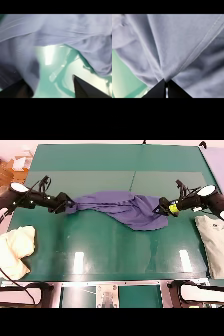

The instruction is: Fold the shirts.

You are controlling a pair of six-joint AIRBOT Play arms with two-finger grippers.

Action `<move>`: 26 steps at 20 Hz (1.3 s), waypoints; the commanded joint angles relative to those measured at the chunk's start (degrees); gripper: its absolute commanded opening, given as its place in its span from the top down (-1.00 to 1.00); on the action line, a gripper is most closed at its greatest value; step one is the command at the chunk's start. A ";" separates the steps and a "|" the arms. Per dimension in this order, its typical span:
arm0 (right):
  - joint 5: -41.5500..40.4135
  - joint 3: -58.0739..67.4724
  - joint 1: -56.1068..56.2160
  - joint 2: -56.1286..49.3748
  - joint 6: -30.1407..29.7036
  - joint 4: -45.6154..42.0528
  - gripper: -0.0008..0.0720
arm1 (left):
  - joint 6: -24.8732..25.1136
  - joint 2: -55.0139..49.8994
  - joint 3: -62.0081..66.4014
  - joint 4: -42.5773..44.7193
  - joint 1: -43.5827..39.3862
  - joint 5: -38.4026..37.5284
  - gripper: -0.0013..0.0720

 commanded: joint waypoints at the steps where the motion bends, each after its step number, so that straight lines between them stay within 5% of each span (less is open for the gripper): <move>1: 0.96 -3.30 0.00 0.24 -0.20 -2.49 0.93 | 5.31 1.16 6.29 1.09 -3.85 -4.07 -0.29; 3: 0.83 -3.69 0.00 0.24 -0.46 -2.54 0.94 | 6.49 1.75 13.70 5.73 -10.93 -0.46 -0.31; 5: 0.33 -3.74 -0.04 0.24 -0.59 -2.56 0.93 | 4.07 0.96 18.71 17.99 -19.96 5.60 -0.56; 8: -0.72 -3.74 -0.13 0.24 -0.55 -2.58 0.94 | 0.37 -3.52 23.10 31.41 -30.38 12.44 -0.56; 13: -0.96 -3.74 -0.07 0.24 -0.61 -2.56 0.93 | 0.59 -18.95 33.75 33.46 -38.45 14.25 -0.56; 17: -1.84 -3.74 -0.07 0.24 -1.07 -2.54 0.93 | 1.11 -27.98 44.26 43.34 -44.96 15.87 -0.56; 26: -2.25 -3.74 -0.04 0.24 -1.46 -2.36 0.93 | 1.11 -33.62 47.23 43.21 -47.69 25.09 -0.56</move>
